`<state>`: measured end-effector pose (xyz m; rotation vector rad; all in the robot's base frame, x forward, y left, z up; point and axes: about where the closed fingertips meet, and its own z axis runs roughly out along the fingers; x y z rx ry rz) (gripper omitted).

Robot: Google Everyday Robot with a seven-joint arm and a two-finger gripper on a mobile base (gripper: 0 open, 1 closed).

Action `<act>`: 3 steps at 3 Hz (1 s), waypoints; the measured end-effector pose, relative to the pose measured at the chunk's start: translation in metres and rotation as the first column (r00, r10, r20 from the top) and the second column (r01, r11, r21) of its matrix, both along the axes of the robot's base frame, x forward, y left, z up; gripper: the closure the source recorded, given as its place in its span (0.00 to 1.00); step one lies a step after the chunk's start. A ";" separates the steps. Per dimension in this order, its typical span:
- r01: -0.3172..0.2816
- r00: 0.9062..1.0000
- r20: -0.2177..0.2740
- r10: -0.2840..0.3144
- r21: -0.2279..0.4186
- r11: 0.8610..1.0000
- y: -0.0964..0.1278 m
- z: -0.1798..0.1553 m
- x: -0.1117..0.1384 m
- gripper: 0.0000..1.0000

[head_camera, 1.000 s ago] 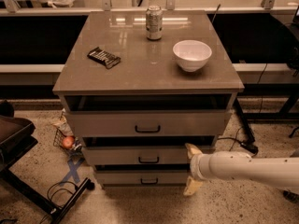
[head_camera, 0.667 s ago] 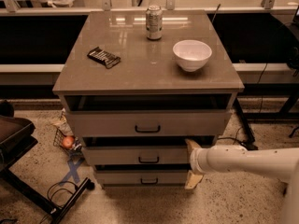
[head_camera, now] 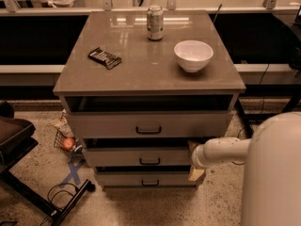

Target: Open middle drawer

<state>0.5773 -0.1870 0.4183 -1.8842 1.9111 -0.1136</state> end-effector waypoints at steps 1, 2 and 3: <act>0.022 0.999 -0.034 -0.023 -0.037 0.999 -0.012 -0.014 0.003 0.39; 0.056 0.998 -0.018 -0.058 -0.087 0.995 -0.022 0.001 0.008 0.62; 0.077 0.997 -0.012 -0.079 -0.104 0.992 -0.022 0.014 0.002 0.86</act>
Offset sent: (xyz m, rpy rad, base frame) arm -0.0308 -0.0362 0.0301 -0.2093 0.0462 -0.1131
